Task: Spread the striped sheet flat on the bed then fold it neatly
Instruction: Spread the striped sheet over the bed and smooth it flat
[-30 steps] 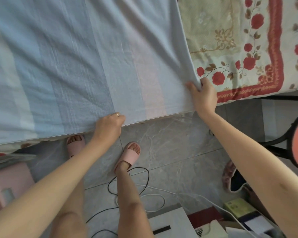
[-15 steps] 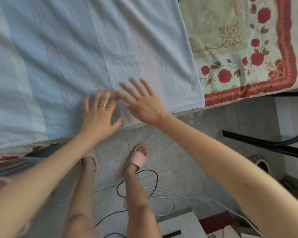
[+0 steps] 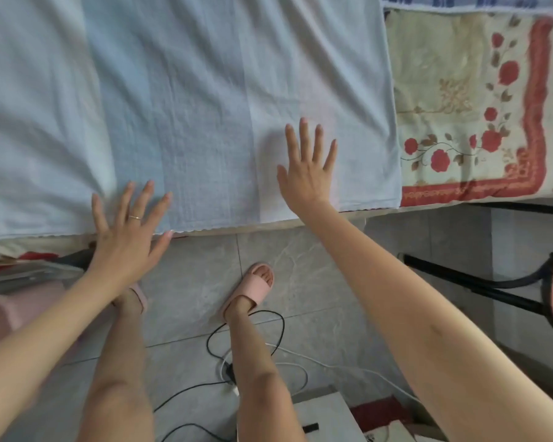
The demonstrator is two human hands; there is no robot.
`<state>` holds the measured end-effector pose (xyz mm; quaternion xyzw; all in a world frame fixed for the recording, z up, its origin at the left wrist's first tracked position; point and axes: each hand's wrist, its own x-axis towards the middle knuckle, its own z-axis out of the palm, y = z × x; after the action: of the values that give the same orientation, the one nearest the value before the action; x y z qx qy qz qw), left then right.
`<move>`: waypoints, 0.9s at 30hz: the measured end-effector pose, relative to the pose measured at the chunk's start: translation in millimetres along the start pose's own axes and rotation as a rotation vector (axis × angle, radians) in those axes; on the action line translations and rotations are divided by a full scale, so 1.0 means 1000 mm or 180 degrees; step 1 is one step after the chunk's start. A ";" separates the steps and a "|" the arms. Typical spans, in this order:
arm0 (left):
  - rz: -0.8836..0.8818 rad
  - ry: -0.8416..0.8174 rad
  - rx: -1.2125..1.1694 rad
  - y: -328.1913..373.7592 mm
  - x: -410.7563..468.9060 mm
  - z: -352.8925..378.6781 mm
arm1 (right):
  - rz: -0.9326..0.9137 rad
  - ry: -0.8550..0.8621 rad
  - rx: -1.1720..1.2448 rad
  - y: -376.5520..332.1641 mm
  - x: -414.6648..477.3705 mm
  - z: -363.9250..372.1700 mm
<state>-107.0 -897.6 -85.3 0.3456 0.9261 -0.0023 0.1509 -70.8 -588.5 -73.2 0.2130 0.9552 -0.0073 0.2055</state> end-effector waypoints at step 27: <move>-0.4812 0.1315 -0.2872 -0.526 -0.088 -0.040 | -0.2465 -0.1289 0.0517 -0.638 0.049 -0.108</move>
<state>-392.0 -1349.5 -75.3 -0.4536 0.8277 0.3246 0.0611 -414.7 -1137.5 -40.5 -0.1507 0.9013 -0.2004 0.3532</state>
